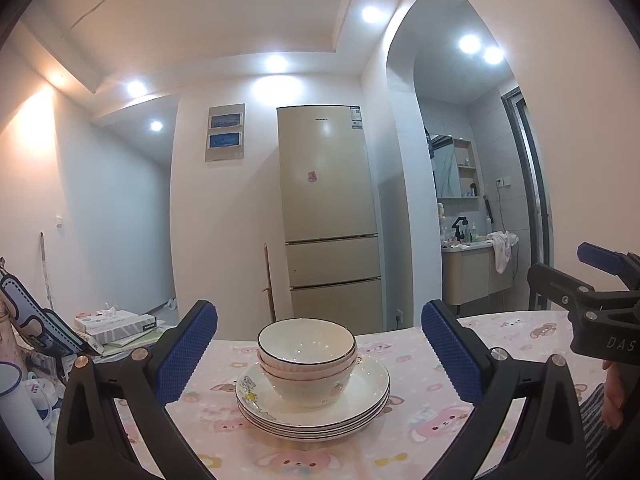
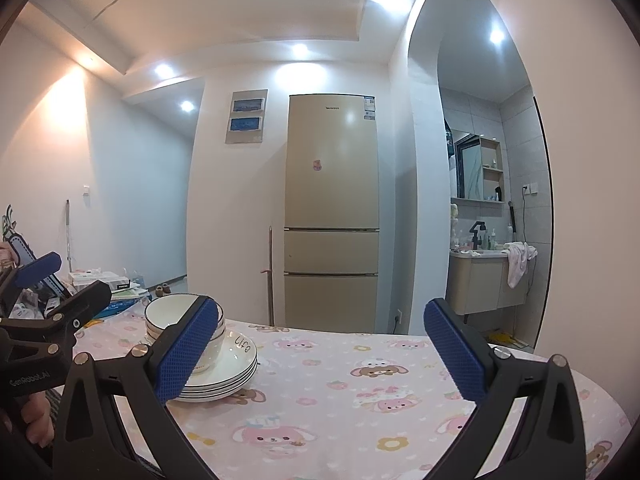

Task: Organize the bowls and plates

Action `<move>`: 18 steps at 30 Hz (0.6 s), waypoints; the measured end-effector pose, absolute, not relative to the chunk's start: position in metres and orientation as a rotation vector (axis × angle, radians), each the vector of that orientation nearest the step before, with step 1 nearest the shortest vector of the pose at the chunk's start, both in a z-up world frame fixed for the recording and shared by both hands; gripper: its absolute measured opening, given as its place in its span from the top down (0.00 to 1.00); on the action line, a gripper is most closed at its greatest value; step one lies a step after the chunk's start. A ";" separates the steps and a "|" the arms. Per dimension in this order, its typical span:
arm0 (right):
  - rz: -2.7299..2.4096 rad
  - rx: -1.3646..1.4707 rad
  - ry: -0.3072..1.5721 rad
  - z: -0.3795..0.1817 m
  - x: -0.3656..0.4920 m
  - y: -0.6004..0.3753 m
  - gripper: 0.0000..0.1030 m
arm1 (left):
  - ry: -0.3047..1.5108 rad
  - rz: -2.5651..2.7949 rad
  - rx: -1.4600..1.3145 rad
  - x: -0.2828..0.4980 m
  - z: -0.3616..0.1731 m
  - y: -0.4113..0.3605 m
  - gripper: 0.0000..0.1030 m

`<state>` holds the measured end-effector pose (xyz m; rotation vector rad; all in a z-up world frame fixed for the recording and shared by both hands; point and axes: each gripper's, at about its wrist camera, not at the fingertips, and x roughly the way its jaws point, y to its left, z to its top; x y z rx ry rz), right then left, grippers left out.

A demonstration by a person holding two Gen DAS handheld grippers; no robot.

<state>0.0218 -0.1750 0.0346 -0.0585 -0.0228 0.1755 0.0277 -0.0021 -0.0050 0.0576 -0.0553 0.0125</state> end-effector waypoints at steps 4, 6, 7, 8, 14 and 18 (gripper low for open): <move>0.176 -0.058 -0.021 0.034 0.022 -0.175 0.00 | -0.050 0.000 0.060 0.031 -0.005 -0.002 0.00; 0.176 -0.057 -0.022 0.035 0.021 -0.175 0.00 | -0.031 -0.004 0.056 0.035 -0.006 -0.001 0.00; 0.176 -0.057 -0.022 0.035 0.021 -0.175 0.00 | -0.022 -0.001 0.050 0.037 -0.006 0.001 0.00; 0.176 -0.058 -0.021 0.035 0.021 -0.175 0.00 | -0.014 -0.002 0.041 0.039 -0.006 0.003 0.00; 0.176 -0.058 -0.021 0.035 0.021 -0.175 0.00 | -0.003 0.000 0.022 0.041 -0.007 0.007 0.00; 0.176 -0.057 -0.022 0.035 0.021 -0.175 0.00 | -0.003 0.001 0.026 0.040 -0.007 0.005 0.00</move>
